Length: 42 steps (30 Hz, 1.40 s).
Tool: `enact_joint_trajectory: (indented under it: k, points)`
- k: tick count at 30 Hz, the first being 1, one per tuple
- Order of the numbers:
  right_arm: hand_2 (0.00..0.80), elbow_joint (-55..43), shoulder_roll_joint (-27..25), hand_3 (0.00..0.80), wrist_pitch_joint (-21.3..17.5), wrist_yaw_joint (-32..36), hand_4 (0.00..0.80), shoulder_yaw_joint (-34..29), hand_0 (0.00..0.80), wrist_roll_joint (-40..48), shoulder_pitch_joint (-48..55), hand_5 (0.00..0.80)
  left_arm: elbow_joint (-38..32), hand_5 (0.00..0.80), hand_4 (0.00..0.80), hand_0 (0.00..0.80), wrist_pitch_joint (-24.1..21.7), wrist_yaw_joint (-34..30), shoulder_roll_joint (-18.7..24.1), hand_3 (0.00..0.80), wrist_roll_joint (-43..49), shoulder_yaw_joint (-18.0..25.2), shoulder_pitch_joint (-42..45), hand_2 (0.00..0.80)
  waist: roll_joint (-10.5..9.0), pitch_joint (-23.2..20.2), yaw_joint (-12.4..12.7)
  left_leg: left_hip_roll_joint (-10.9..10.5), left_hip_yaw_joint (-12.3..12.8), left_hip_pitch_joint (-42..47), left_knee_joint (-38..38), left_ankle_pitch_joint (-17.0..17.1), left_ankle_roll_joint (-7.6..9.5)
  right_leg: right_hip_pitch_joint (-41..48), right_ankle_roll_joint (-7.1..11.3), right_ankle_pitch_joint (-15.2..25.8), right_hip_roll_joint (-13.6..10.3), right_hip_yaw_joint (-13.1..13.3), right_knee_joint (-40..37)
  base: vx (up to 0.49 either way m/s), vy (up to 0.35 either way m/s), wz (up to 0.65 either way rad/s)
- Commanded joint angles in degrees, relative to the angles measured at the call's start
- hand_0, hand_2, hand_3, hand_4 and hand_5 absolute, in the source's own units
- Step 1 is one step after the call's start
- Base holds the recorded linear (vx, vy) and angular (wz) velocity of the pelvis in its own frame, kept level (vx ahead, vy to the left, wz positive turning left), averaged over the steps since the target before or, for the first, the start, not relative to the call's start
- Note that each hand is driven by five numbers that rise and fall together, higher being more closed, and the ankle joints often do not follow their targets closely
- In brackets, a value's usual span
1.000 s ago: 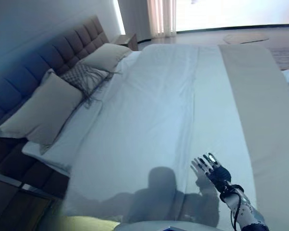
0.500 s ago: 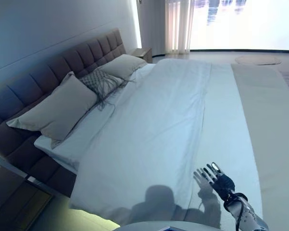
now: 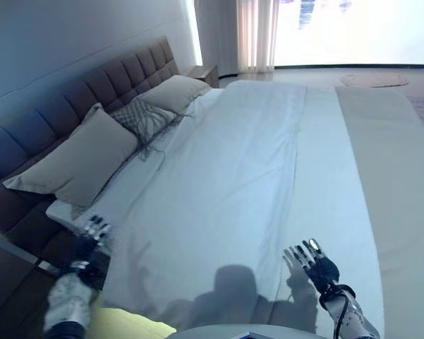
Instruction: Make the bed neatly
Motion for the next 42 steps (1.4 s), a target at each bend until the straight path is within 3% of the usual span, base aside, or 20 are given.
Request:
enact_joint_trajectory:
  k: [1, 13, 21, 24, 26, 30, 31, 33, 35, 37, 40, 42]
  points:
    - [0.000, -0.62, 3.36, 0.000, -2.30, -0.41, 0.000, -1.58, 0.000, 0.44, -6.35, 0.000, -7.23, 0.000, 0.000, 0.000, -4.60, -0.89, 4.18, 0.000, -1.10, 2.33, -3.20, 0.000, -4.68, 2.32, 1.95, 0.99, -0.22, 3.25, 2.25, -4.61, 2.34, 3.95, 3.26, 21.62, -1.86, -1.87, -18.05, 0.002, -0.026, -0.08]
    - [0.000, -0.72, 4.79, 0.000, -1.17, -1.83, 0.000, 0.35, 0.000, 1.20, -6.59, 0.000, -8.62, 0.000, 0.000, 0.000, -3.93, 2.23, 3.61, 0.000, -0.89, 1.41, -2.75, 0.000, -5.46, 2.49, 1.65, 1.13, 0.57, 3.27, 3.27, -4.89, 2.91, 3.74, 2.91, 21.55, -1.35, -0.80, -17.53, 0.001, -0.010, -0.03]
    - [0.000, -1.09, 4.03, 0.000, 0.88, -1.84, 0.000, 0.73, 0.000, -0.22, -6.56, 0.000, -8.65, 0.000, 0.000, 0.000, -3.97, 3.34, 3.04, 0.000, -1.13, 3.29, -0.39, 0.000, -6.60, 3.37, 2.07, 1.17, 0.71, 1.58, 7.54, -6.13, 2.73, 3.62, 2.25, 21.55, -0.09, -0.32, -18.05, -0.014, -0.010, -0.01]
    - [0.000, -1.41, 3.17, 0.000, 0.37, -2.02, 0.000, 1.03, 0.000, -1.25, -7.80, 0.000, -9.24, 0.000, 0.000, 0.000, -2.72, 2.42, 2.83, 0.000, -2.10, 4.40, -0.96, 0.000, -7.72, 4.65, 3.20, -0.91, -1.80, -0.17, 14.71, -10.72, 4.03, 2.63, 2.06, 22.48, -2.53, 0.63, -16.56, -0.096, 0.051, -0.13]
    - [0.000, -2.05, 3.62, 0.000, -0.44, -1.56, 0.000, 0.98, 0.000, -1.70, -8.21, 0.000, -8.79, 0.000, 0.000, 0.000, -2.66, 3.22, 2.51, 0.000, -1.54, 4.10, -0.72, 0.000, -6.54, 5.22, 3.06, -1.44, -1.84, 0.43, 12.95, -10.06, 4.75, 1.50, 2.20, 23.26, -3.80, 1.73, -13.90, -0.109, 0.244, -0.50]
    - [0.000, -2.52, 4.47, 0.000, -1.06, -1.57, 0.000, 0.29, 0.000, -0.96, -7.98, 0.000, -7.89, 0.000, 0.000, 0.000, -4.03, 5.46, 3.51, 0.000, -2.29, 2.94, -1.99, 0.000, -6.45, 6.32, 2.25, -5.41, -2.82, 0.59, 11.37, -10.38, 7.44, -3.94, 5.09, 31.65, -8.48, 5.21, -9.28, -0.153, 0.229, -0.22]
    - [0.000, -2.42, 4.64, 0.000, -0.77, -1.67, 0.000, 0.10, 0.000, -0.05, -7.93, 0.000, -7.77, 0.000, 0.000, 0.000, -4.59, 5.99, 3.61, 0.000, -0.84, 2.83, -2.09, 0.000, -5.92, 6.49, 2.34, -5.66, -3.01, 0.40, 11.55, -10.64, 8.07, -4.93, 5.11, 30.99, -8.96, 6.45, -5.01, -0.229, 0.226, -0.19]
    - [0.000, -2.27, 5.01, 0.000, -0.01, -0.09, 0.000, 0.34, 0.000, 1.74, -7.36, 0.000, -7.63, 0.000, 0.000, 0.000, -5.80, 7.46, 4.04, 0.000, 1.69, 1.92, -2.19, 0.000, -4.70, 6.06, 2.78, -5.89, -3.58, -1.47, 12.21, -9.77, 9.54, -5.23, 3.43, 27.81, -8.27, 7.78, 4.14, -0.237, 0.204, -0.04]
    - [0.000, -1.54, 5.25, 0.000, -0.87, 0.95, 0.000, 0.92, 0.000, 2.58, -6.58, 0.000, -7.44, 0.000, 0.000, 0.000, -6.30, 8.52, 4.05, 0.000, 1.92, 1.38, -2.16, 0.000, -4.30, 5.07, 3.63, -6.64, -5.05, -3.80, 12.98, -9.10, 10.81, -3.89, 1.48, 26.15, -7.31, 9.16, 8.01, -0.212, 0.069, 0.27]
    - [0.000, -0.06, 5.28, 0.000, -2.10, 2.21, 0.000, 1.74, 0.000, 3.53, -6.51, 0.000, -6.42, 0.000, 0.000, 0.000, -6.69, 9.38, 4.07, 0.000, 1.04, 1.14, -2.52, 0.000, -5.20, 4.00, 4.81, -8.23, -7.33, -6.05, 13.57, -8.37, 11.43, -0.35, 0.91, 26.34, -5.68, 9.73, 7.14, -0.199, -0.054, 0.39]
    - [0.000, 2.08, 5.32, 0.000, -2.66, 2.85, 0.000, 3.08, 0.000, 3.48, -8.07, 0.000, -4.88, 0.000, 0.000, 0.000, -7.39, 9.99, 4.05, 0.000, -0.30, 1.52, -2.05, 0.000, -7.61, 2.80, 7.24, -9.48, -7.97, -8.12, 13.21, -6.64, 10.62, 6.53, 0.90, 25.02, -3.09, 6.73, -1.38, -0.205, -0.205, 0.07]
    - [0.000, 2.69, 5.42, 0.000, -1.64, 1.66, 0.000, 4.63, 0.000, 2.61, -10.37, 0.000, -4.85, 0.000, 0.000, 0.000, -7.56, 10.30, 4.18, 0.000, -1.81, 2.86, -1.21, 0.000, -8.76, 3.21, 9.10, -7.35, -6.20, -10.39, 13.78, -5.10, 8.18, 8.81, 0.27, 19.84, -0.57, 3.26, -8.38, -0.234, -0.317, -0.34]
